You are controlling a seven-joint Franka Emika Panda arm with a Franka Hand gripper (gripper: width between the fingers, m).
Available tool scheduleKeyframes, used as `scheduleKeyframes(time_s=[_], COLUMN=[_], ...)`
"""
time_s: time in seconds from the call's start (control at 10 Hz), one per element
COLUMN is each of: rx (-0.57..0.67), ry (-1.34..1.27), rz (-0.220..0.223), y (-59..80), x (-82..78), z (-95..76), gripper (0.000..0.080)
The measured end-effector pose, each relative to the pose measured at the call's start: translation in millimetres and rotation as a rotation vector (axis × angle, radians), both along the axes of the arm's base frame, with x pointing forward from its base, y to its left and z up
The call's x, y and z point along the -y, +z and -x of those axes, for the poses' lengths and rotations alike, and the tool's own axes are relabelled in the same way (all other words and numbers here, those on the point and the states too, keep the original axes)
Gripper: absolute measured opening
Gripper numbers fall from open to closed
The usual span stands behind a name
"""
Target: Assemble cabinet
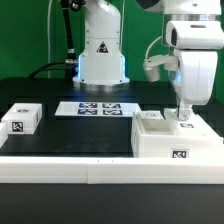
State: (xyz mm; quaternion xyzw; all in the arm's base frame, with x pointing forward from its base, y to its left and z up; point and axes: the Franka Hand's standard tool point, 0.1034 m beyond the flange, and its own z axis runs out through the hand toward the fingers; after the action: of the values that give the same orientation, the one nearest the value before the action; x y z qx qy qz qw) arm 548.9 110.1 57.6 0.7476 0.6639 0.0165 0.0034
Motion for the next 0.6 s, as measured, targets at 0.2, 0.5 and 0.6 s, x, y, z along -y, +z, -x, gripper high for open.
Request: scheduleKeyframes(time_s=[0.2,0.5,0.6], rx=[0.002,0.002,0.003], ry=[0.002,0.002,0.010], rz=[0.003,0.003,0.003], y=[0.3,0.3,0.1], x=[1.3,1.4,1.3], z=[-1.2,-1.2,-1.8], gripper=[0.0071,0.0071,0.0071])
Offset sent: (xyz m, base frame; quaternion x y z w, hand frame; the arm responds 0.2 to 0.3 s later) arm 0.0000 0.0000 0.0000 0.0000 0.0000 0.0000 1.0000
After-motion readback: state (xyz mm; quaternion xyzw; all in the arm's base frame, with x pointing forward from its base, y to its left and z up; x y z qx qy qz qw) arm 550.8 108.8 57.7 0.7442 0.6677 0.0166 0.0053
